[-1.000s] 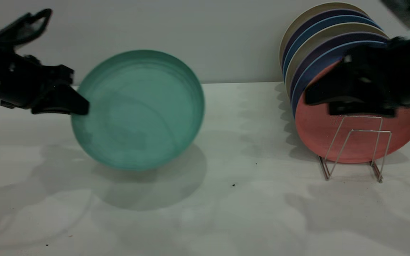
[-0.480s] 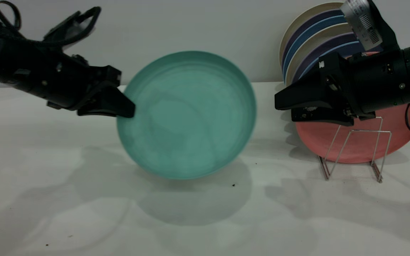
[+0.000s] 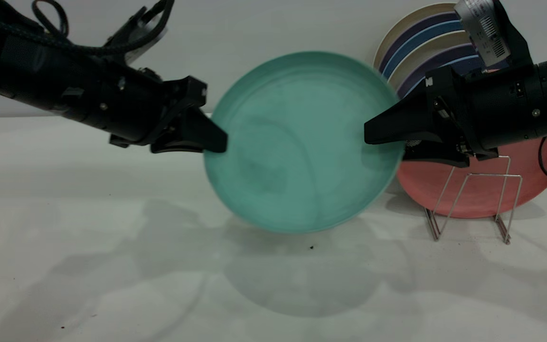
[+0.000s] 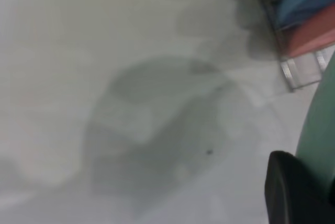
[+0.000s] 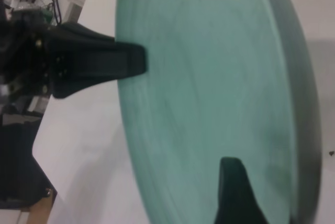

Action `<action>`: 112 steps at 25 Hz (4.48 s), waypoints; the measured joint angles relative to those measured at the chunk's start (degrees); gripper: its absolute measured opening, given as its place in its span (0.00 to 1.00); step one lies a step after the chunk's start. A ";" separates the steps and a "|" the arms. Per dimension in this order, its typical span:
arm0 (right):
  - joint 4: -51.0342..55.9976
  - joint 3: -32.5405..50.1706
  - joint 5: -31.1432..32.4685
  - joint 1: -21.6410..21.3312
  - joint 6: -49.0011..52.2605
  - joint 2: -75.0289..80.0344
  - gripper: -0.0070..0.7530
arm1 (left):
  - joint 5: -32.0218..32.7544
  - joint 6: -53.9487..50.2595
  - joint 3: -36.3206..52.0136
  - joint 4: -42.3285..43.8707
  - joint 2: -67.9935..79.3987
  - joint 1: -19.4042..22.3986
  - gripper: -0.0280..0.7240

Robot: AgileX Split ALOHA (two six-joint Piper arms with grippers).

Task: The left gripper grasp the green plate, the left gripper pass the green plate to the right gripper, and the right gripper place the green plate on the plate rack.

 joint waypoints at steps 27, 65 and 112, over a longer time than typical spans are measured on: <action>-15.14 -0.96 -8.78 -2.31 -12.27 -7.70 0.13 | 18.68 -24.88 0.00 36.34 -4.20 18.15 0.93; -85.62 -18.89 -20.28 -2.18 8.62 -13.71 0.12 | 14.72 -57.46 -4.25 70.79 -6.16 22.58 0.76; -97.73 -4.23 20.23 -4.53 86.76 -44.32 0.63 | 33.39 -72.10 4.31 88.64 -48.76 22.58 0.76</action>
